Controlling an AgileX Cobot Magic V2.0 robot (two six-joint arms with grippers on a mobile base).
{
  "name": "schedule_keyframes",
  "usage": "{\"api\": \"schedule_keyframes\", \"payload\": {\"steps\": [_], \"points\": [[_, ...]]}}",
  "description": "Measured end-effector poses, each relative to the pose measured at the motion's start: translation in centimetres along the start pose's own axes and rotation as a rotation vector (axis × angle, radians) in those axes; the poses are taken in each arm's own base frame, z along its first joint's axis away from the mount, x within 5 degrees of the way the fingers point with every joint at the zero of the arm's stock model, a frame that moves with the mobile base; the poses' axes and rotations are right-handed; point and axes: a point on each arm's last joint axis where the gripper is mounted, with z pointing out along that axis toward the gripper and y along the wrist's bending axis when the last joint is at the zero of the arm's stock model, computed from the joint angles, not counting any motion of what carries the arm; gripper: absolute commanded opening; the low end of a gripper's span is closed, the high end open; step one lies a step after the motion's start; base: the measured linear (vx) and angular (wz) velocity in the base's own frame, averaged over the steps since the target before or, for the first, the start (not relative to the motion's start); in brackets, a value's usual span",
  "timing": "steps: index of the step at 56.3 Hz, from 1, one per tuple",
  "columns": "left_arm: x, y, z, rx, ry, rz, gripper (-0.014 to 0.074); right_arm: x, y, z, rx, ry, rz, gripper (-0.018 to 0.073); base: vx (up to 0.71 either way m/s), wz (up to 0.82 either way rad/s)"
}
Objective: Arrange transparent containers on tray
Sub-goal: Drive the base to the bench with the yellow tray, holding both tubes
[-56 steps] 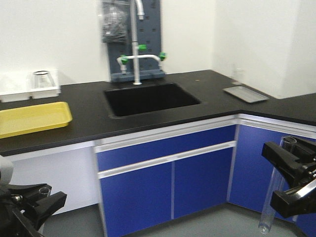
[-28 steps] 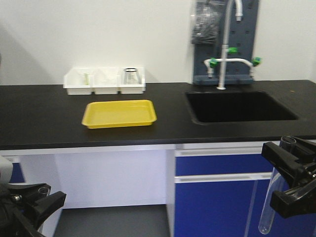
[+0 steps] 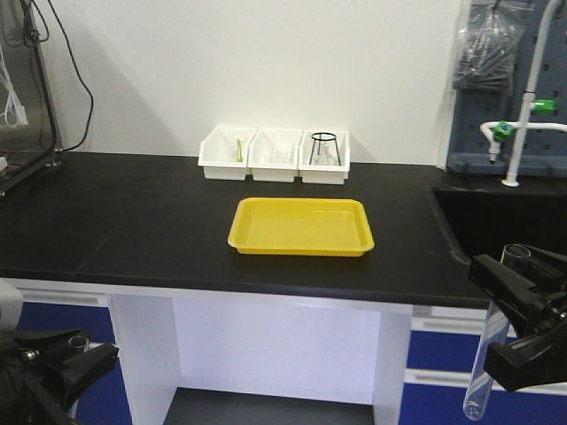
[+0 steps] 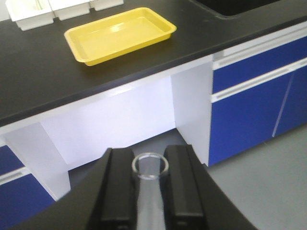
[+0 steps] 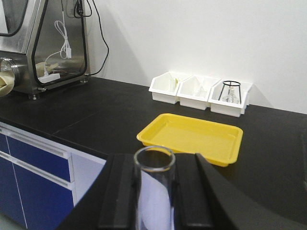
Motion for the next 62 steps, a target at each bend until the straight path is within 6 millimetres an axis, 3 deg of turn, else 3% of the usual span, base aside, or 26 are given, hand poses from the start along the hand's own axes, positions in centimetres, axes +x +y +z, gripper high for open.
{"api": "schedule_keyframes", "payload": {"steps": [62], "points": [[0.0, 0.0, 0.0, 0.0, 0.0, 0.0, -0.0003, 0.0, 0.0, 0.0, 0.0, 0.0, 0.0, -0.0011, 0.4, -0.04]]}}
